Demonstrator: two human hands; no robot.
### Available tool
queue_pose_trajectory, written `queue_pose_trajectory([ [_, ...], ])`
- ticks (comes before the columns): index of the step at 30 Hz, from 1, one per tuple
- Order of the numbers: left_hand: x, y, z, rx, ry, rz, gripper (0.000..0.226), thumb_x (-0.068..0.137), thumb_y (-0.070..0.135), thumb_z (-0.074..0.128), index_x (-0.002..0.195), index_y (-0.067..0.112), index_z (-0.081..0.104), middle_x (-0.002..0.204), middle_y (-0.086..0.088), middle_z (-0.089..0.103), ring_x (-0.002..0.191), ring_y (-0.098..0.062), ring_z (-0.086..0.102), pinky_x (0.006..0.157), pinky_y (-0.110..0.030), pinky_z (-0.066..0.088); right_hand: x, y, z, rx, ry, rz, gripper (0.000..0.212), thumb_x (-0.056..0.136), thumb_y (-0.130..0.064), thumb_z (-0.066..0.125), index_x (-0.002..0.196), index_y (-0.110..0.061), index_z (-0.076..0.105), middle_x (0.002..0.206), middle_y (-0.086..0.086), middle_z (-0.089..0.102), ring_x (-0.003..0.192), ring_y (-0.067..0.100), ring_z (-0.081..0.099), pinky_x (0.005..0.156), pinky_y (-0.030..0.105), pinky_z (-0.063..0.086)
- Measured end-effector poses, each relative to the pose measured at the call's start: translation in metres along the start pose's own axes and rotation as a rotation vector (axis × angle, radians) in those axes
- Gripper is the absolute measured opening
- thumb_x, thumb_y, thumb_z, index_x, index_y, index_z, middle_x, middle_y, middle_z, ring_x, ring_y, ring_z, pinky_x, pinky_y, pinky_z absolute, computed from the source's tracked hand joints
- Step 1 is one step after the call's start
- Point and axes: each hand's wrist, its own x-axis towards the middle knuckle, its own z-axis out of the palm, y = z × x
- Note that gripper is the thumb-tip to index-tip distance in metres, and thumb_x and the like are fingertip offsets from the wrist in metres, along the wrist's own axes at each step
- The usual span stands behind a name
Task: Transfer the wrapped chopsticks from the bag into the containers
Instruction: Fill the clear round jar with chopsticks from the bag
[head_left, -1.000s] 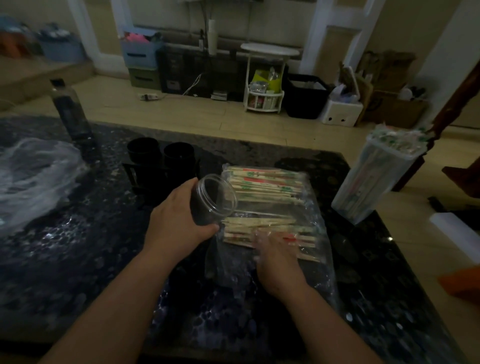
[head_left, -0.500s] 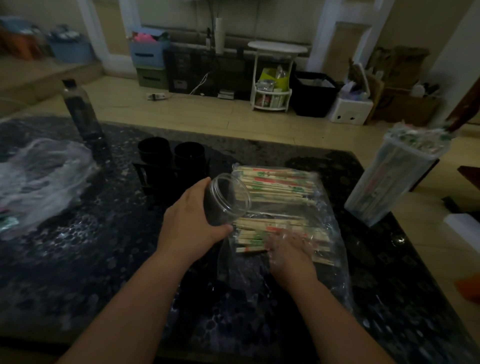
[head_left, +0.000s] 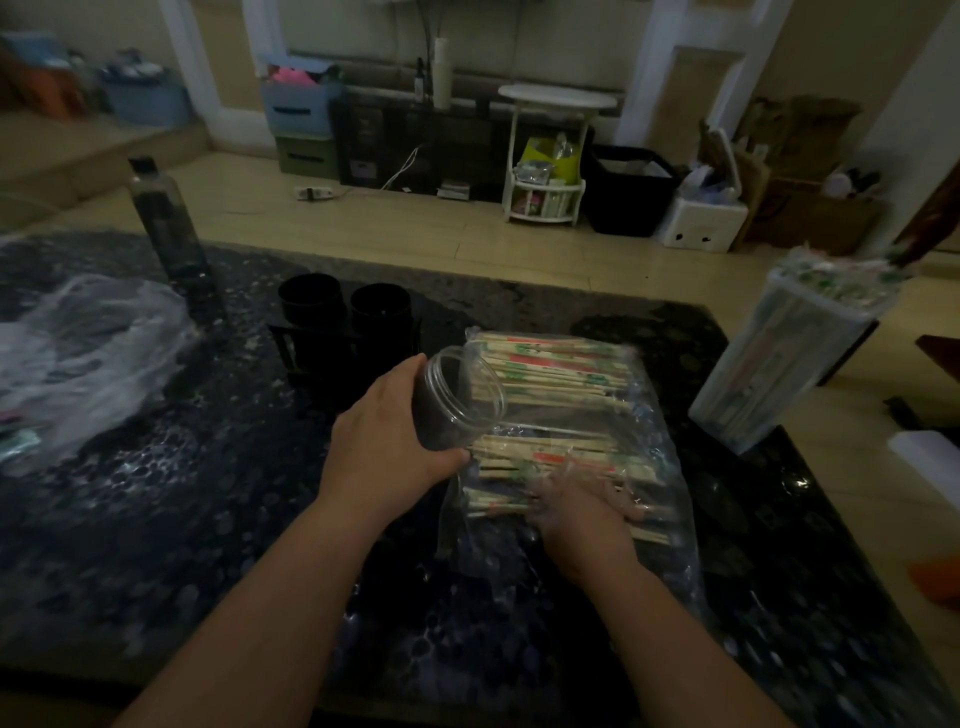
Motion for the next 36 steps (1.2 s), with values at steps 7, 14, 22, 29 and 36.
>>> queue_pose_trajectory([
  [7,0.0,0.001,0.001,0.008,-0.003,-0.002,0.107,0.061,0.05,0.086,0.148,0.033,0.028,0.149,0.009,0.04,0.133,-0.016,0.043,0.108,-0.042,0.038,0.001,-0.001,0.0,-0.011,-0.008,0.03,0.035,0.1,-0.02,0.043,0.134,-0.017,0.05,0.138,0.012,0.05,0.123,0.027,0.051,0.098,0.034,0.043],
  [14,0.0,0.002,0.0,-0.001,-0.008,0.002,0.107,0.06,0.049,0.087,0.148,0.033,0.029,0.148,0.009,0.041,0.132,-0.017,0.044,0.108,-0.044,0.039,-0.003,0.0,-0.003,-0.029,0.002,-0.087,0.034,0.097,-0.02,0.046,0.129,-0.032,0.053,0.139,0.008,0.046,0.127,0.028,0.043,0.103,0.04,0.035],
  [22,0.001,0.0,0.0,0.012,-0.003,0.002,0.107,0.06,0.049,0.087,0.148,0.032,0.029,0.148,0.008,0.042,0.131,-0.016,0.045,0.107,-0.042,0.04,-0.013,-0.008,0.001,-0.128,0.04,-0.084,0.038,0.095,-0.015,0.048,0.132,-0.021,0.043,0.139,0.008,0.044,0.133,0.03,0.035,0.11,0.044,0.027],
  [29,0.001,-0.004,-0.004,0.023,-0.004,0.003,0.107,0.06,0.045,0.088,0.148,0.031,0.029,0.149,0.006,0.042,0.133,-0.018,0.043,0.108,-0.039,0.039,-0.028,-0.02,-0.015,-0.133,0.064,-0.008,0.039,0.094,-0.007,0.046,0.134,-0.008,0.047,0.145,0.021,0.039,0.121,0.033,0.054,0.093,0.04,0.048],
  [36,-0.001,-0.001,-0.006,0.005,0.008,-0.006,0.107,0.059,0.045,0.089,0.148,0.031,0.03,0.148,0.006,0.043,0.133,-0.019,0.043,0.109,-0.041,0.038,-0.046,-0.016,-0.048,-0.085,-0.023,-0.083,0.029,0.092,-0.045,0.056,0.112,-0.024,0.06,0.108,0.006,0.065,0.097,0.028,0.063,0.081,0.038,0.052],
])
